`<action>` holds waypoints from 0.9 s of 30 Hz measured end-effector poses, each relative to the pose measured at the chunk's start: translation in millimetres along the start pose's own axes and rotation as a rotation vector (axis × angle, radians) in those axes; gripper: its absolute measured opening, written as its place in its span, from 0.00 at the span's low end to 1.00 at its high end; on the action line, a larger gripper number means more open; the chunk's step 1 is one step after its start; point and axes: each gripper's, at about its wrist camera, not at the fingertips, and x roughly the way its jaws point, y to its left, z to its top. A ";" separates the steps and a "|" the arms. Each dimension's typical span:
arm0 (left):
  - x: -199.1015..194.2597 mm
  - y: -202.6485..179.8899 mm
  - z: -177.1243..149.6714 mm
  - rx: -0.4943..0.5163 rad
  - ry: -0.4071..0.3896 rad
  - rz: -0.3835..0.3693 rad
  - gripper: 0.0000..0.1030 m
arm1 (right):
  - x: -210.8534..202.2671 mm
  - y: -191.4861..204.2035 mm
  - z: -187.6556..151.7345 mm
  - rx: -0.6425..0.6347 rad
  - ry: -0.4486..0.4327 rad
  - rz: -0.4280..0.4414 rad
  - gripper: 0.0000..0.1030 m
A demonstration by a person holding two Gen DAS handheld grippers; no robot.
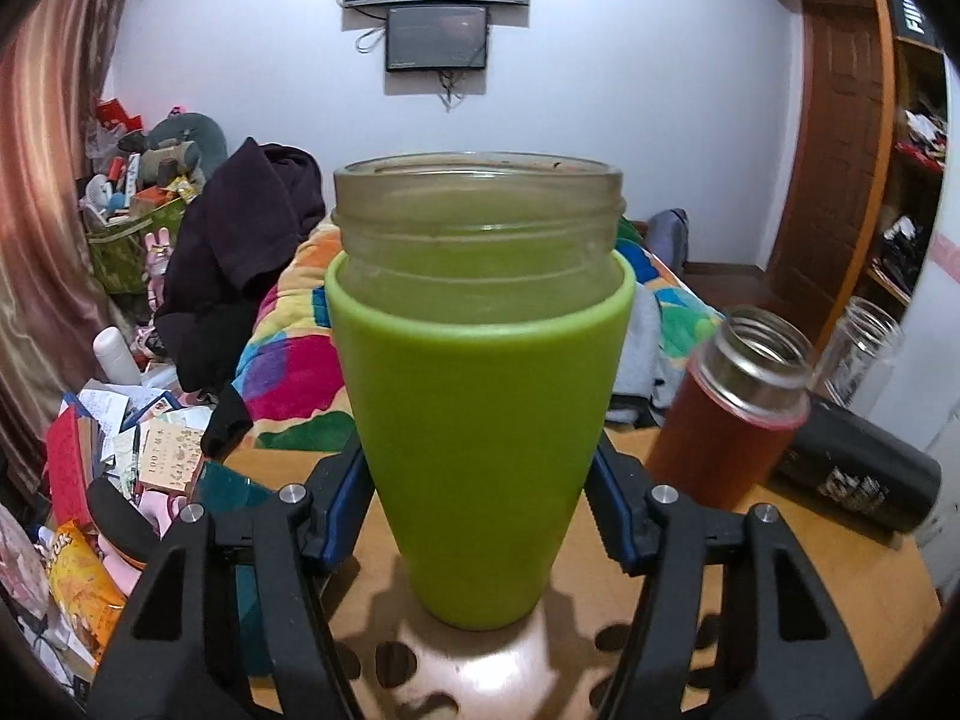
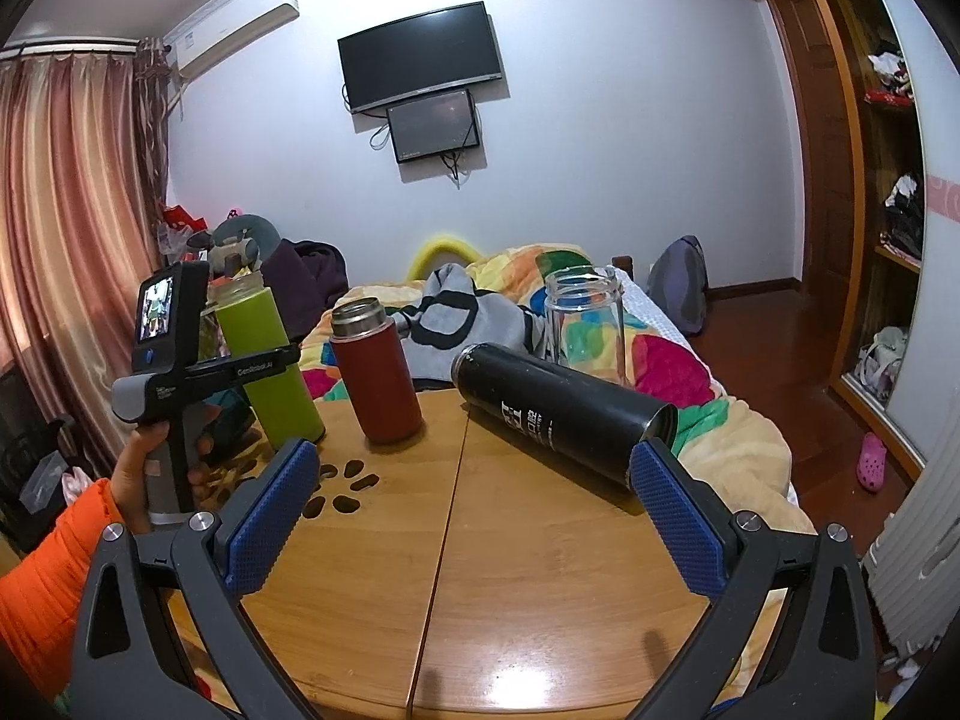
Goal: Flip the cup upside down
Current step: 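Grasp the lime-green bottle with the left gripper and lift it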
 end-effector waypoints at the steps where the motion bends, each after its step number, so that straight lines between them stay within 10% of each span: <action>1: -5.4 -1.5 -3.0 0.011 0.002 -0.017 0.62 | -0.4 0.8 0.2 -0.002 -0.002 0.003 1.00; 27: -144.7 -85.1 -80.8 0.276 -0.019 -0.401 0.62 | -30.8 21.9 -21.5 -0.112 0.007 -0.031 1.00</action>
